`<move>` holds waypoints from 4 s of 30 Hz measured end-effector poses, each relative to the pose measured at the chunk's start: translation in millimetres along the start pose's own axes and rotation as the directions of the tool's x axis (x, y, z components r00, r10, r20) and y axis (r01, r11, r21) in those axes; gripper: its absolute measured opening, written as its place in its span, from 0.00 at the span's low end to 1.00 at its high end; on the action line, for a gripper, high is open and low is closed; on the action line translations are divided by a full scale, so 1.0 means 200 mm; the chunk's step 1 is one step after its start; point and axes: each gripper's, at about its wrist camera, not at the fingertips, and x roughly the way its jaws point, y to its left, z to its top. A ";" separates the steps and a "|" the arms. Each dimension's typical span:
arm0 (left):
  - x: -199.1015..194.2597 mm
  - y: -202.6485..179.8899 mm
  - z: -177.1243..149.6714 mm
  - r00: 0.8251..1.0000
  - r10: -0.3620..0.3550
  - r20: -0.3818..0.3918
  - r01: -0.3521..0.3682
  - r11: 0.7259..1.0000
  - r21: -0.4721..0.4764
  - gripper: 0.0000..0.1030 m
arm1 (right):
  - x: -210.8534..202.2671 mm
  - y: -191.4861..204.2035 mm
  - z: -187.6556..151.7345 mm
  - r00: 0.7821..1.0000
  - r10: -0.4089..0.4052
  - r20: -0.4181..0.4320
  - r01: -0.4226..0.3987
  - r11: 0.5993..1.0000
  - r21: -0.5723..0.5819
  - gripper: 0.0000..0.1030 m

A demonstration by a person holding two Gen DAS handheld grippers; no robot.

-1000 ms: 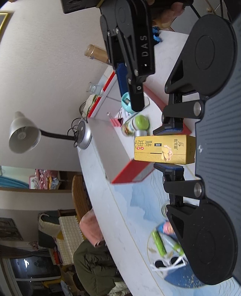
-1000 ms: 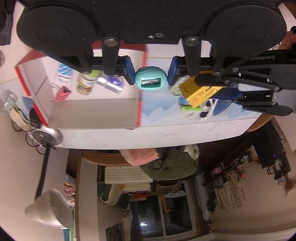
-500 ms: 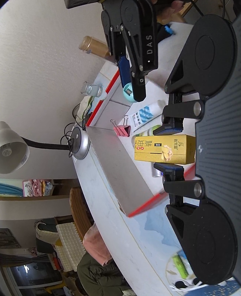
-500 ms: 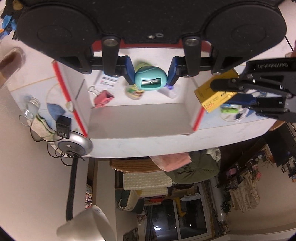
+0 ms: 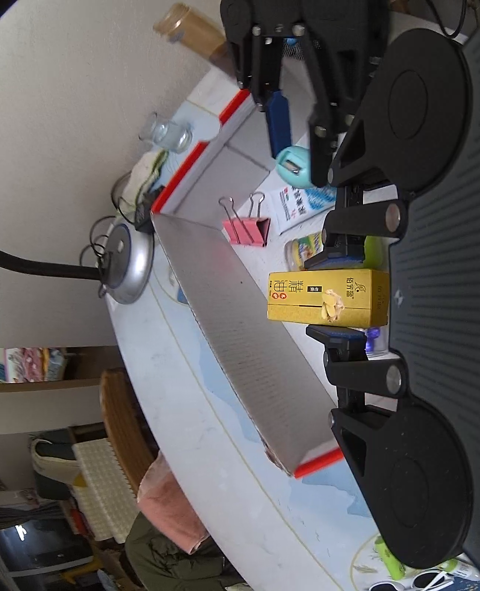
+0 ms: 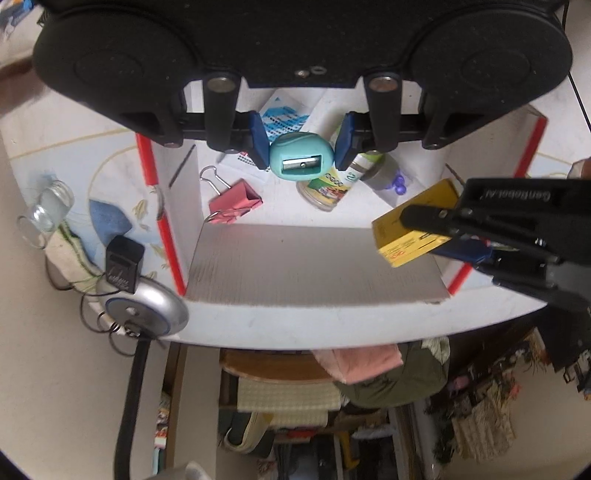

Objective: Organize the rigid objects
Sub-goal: 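Carry the yellow box and teal sharpener into the red shoebox with both tools, then open both tools to release the yellow box and sharpener in the box, then withdraw both tools from the box back over the mat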

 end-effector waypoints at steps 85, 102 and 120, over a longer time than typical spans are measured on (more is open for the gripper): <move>-0.78 0.17 -0.47 0.977 0.001 0.211 0.032 0.988 -0.152 0.29 | -0.46 0.46 -0.03 0.984 0.121 0.129 -0.122 0.993 -0.001 0.73; -1.03 0.49 -0.84 0.966 0.027 0.256 0.014 0.988 -0.156 0.66 | -0.49 0.93 -0.08 0.974 0.157 0.162 -0.165 0.986 0.036 0.81; -1.02 0.94 -1.00 0.966 0.101 0.239 -0.044 0.971 -0.234 0.93 | -0.25 1.28 -0.01 0.986 0.122 0.118 -0.128 0.991 0.048 0.91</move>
